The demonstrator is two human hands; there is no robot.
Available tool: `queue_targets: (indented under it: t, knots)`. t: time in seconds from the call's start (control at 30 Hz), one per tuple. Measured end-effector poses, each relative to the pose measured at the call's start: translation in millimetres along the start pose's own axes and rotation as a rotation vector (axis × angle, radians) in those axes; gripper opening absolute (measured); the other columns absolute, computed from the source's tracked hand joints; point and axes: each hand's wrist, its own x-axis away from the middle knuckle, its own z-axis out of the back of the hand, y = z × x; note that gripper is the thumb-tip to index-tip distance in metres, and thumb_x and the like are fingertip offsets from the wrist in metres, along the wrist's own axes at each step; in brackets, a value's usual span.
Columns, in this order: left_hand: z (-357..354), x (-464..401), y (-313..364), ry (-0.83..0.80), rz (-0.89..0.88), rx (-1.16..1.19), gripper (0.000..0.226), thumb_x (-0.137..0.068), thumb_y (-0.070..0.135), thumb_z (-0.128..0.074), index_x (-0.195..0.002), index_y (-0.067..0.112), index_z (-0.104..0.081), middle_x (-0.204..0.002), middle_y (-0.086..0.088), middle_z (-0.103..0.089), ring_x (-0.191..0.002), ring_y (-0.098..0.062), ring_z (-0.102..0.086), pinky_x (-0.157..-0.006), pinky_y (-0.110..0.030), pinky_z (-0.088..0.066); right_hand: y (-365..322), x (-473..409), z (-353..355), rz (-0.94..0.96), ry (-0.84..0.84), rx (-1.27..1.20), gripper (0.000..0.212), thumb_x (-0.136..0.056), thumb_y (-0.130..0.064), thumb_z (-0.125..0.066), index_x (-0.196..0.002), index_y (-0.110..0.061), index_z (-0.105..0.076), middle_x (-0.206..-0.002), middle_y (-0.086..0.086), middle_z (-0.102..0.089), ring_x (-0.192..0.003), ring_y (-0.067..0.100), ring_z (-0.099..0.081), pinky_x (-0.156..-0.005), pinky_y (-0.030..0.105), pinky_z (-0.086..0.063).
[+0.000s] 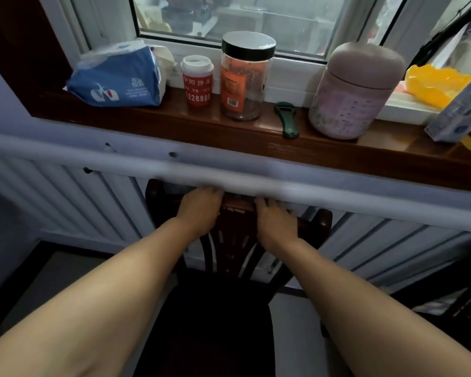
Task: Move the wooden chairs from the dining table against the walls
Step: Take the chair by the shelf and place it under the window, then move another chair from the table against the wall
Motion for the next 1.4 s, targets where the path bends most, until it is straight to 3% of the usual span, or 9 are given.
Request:
queue_targets:
  t: [0.1,0.27,0.37,0.5,0.83,1.13,1.4]
  knots:
    - [-4.6,9.1,5.2,0.009,0.017,0.02,0.066,-0.086,0.011,-0.058,-0.144,0.01,-0.025,-0.142,-0.013,-0.039,-0.129,-0.029,-0.037,-0.101,-0.036,-0.038,1.5,6.2,-0.6,0.007,-0.033,0.048,0.07,-0.087,-0.015,-0.057,-0.145,-0.017,-0.019,-0.143,0.018,-0.033,-0.132,0.037,-0.03,-0.104,0.054,-0.029]
    - [7.0,28.6,10.7,-0.05,0.068,0.087,0.074,-0.084,0.009,-0.061,-0.145,0.013,-0.02,-0.147,-0.015,-0.029,-0.135,-0.031,-0.027,-0.096,-0.045,-0.046,-2.7,13.0,4.5,0.005,-0.089,0.051,0.085,-0.084,-0.027,-0.063,-0.147,-0.013,-0.009,-0.148,0.019,-0.023,-0.135,0.038,-0.023,-0.109,0.054,-0.024]
    - [16.9,46.2,13.4,-0.11,0.07,0.059,0.074,-0.085,0.012,-0.06,-0.146,0.014,-0.018,-0.154,-0.014,-0.015,-0.14,-0.031,-0.019,-0.101,-0.047,-0.042,-10.3,21.2,9.3,0.024,-0.106,0.048,0.089,-0.083,-0.029,-0.063,-0.149,-0.015,-0.005,-0.15,0.02,-0.016,-0.137,0.038,-0.018,-0.11,0.05,-0.024]
    - [30.6,78.9,16.5,-0.256,0.086,0.014,0.077,-0.086,0.022,-0.059,-0.148,0.02,-0.013,-0.158,-0.01,-0.004,-0.142,-0.029,-0.014,-0.11,-0.045,-0.03,-25.6,41.1,15.6,0.15,-0.177,0.048,0.083,-0.081,-0.029,-0.064,-0.147,-0.025,-0.014,-0.152,0.02,-0.005,-0.138,0.039,-0.008,-0.111,0.049,-0.022]
    - [53.0,226.7,2.2,-0.314,0.45,0.056,0.074,-0.085,0.033,-0.06,-0.146,0.021,-0.02,-0.152,-0.008,-0.023,-0.138,-0.027,-0.027,-0.109,-0.044,-0.028,-97.7,121.3,9.1,0.542,-0.249,0.105,0.084,-0.078,-0.036,-0.067,-0.144,-0.019,-0.019,-0.147,0.019,-0.018,-0.136,0.039,-0.015,-0.107,0.051,-0.026]
    - [60.7,411.0,-23.3,-0.335,0.853,0.163,0.081,-0.084,0.04,-0.059,-0.148,0.023,-0.011,-0.155,-0.005,-0.019,-0.14,-0.025,-0.022,-0.11,-0.045,-0.025,-212.4,213.9,-8.6,0.939,-0.313,0.185,0.084,-0.081,-0.029,-0.063,-0.147,-0.019,-0.012,-0.149,0.016,-0.015,-0.138,0.036,-0.013,-0.108,0.046,-0.027]
    - [66.3,591.7,-29.3,-0.23,1.226,0.299,0.08,-0.082,0.038,-0.064,-0.145,0.022,-0.017,-0.147,-0.008,-0.034,-0.132,-0.031,-0.037,-0.103,-0.045,-0.038,-320.6,337.6,-34.1,1.213,-0.381,0.257,0.084,-0.079,-0.03,-0.064,-0.146,-0.018,-0.014,-0.145,0.015,-0.022,-0.134,0.033,-0.021,-0.106,0.044,-0.032]
